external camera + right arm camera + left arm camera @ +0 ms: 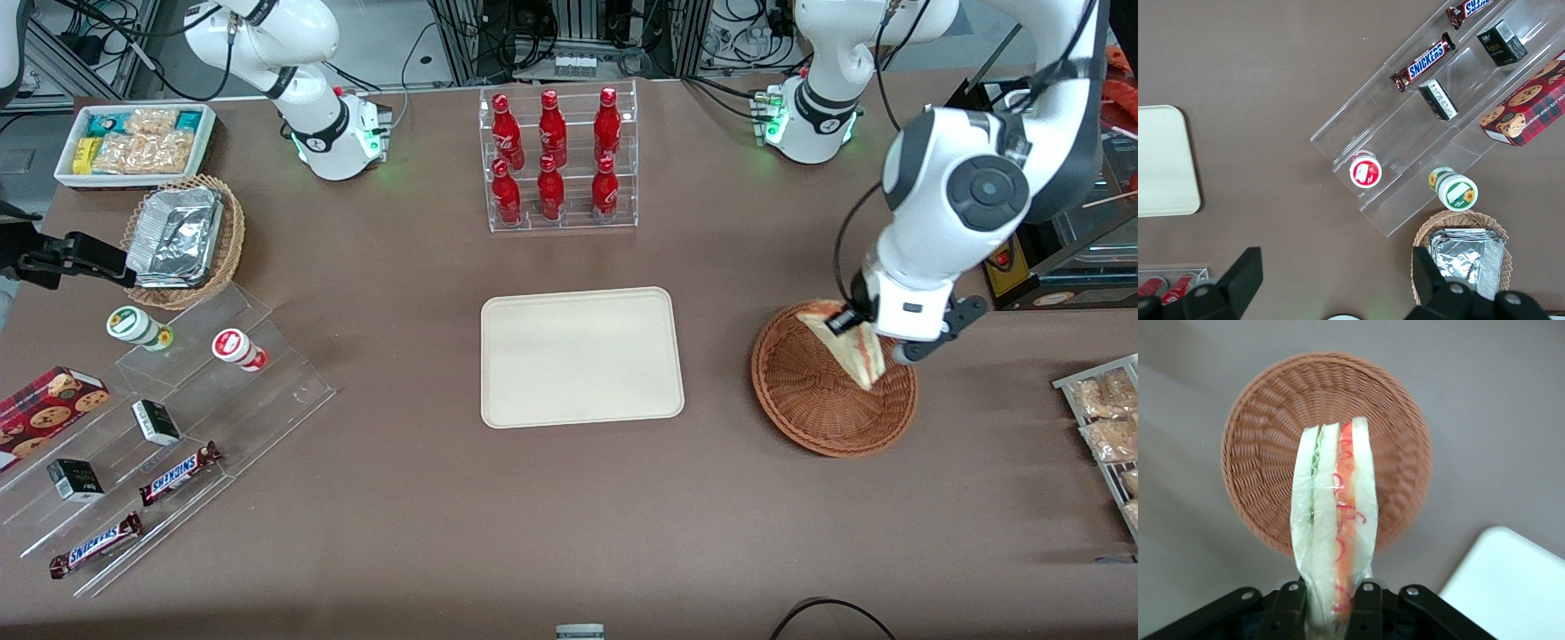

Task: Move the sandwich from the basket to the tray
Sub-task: 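Carry the sandwich with the left gripper over the cream tray, then lower the sandwich onto the tray and open the left gripper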

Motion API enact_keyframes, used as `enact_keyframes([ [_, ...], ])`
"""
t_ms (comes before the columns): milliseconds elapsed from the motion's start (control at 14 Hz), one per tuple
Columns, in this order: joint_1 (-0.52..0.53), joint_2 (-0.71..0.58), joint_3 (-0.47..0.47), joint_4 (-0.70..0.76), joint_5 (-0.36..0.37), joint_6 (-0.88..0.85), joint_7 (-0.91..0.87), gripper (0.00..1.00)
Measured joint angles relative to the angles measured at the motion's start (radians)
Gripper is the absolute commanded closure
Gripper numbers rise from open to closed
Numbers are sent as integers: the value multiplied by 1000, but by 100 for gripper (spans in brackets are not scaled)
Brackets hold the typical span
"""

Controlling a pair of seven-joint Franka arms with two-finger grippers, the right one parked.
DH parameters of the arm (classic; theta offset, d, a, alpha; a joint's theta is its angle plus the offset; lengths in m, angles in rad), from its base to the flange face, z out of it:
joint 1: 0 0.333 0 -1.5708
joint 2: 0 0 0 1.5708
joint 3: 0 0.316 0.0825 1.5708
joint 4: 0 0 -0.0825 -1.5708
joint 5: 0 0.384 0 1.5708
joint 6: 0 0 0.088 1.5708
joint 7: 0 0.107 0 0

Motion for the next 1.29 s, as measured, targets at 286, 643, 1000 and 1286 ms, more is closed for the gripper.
enact_keyframes([
  [286, -208, 117, -9, 109, -1, -23, -22, 100],
  [643, -414, 387, -11, 351, 0, 3, -98, 100],
  [1000, -509, 527, -13, 406, 0, 198, -116, 100],
  [1286, -553, 586, -12, 411, 62, 291, -138, 100],
])
